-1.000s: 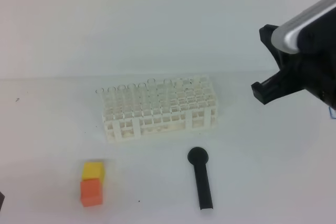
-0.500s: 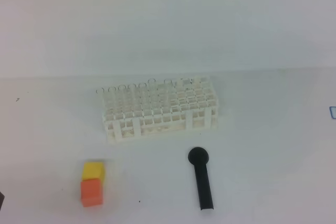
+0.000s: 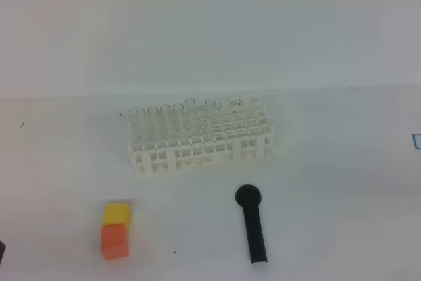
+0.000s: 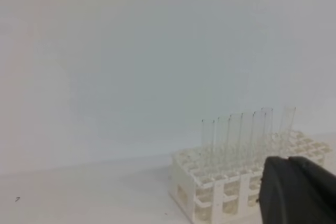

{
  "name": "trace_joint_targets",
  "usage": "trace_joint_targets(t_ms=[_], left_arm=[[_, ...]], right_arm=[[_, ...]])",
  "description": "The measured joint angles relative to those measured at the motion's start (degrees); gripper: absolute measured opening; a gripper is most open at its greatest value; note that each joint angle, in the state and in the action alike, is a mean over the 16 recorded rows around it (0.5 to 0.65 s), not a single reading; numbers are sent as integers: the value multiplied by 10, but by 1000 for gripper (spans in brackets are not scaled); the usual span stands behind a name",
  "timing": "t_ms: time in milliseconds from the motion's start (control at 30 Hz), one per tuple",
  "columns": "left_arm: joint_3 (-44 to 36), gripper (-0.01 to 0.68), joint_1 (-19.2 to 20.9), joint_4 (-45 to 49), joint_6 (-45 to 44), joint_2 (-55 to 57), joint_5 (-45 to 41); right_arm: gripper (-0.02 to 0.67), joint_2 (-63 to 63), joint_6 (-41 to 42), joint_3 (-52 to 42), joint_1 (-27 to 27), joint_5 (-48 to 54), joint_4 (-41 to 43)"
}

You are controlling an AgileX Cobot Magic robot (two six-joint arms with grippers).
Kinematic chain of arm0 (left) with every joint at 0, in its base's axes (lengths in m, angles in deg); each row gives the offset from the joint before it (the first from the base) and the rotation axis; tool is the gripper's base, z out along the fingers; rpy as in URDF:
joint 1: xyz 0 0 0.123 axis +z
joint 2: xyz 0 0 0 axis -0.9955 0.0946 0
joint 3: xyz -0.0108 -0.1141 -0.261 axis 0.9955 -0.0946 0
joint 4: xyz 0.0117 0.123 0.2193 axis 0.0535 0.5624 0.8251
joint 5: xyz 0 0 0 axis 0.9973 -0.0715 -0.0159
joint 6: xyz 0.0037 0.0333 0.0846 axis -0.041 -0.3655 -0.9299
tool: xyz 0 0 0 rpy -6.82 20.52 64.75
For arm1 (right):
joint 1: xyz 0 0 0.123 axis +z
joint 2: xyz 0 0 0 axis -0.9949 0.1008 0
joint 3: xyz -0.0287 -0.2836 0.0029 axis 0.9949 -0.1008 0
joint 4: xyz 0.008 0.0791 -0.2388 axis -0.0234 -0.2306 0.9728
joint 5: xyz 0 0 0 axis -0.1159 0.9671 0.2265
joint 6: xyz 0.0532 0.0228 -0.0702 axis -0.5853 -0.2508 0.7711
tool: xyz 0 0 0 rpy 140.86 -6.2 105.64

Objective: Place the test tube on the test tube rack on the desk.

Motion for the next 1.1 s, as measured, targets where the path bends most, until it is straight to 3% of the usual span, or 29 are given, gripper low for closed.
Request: trace_joint_targets(t_ms=[267, 433, 900, 1100], left_arm=[[0, -1, 0, 1, 0, 0, 0], [0, -1, 0, 1, 0, 0, 0], [0, -1, 0, 0, 0, 0, 0], [1, -1, 0, 4, 0, 1, 0]], right_arm=[[-1, -112, -2, -105, -23, 12, -29], [-1, -127, -52, -120, -23, 19, 9], [-1, -128, -520, -162, -23, 26, 437], [-1, -131, -615, -193, -24, 22, 516]])
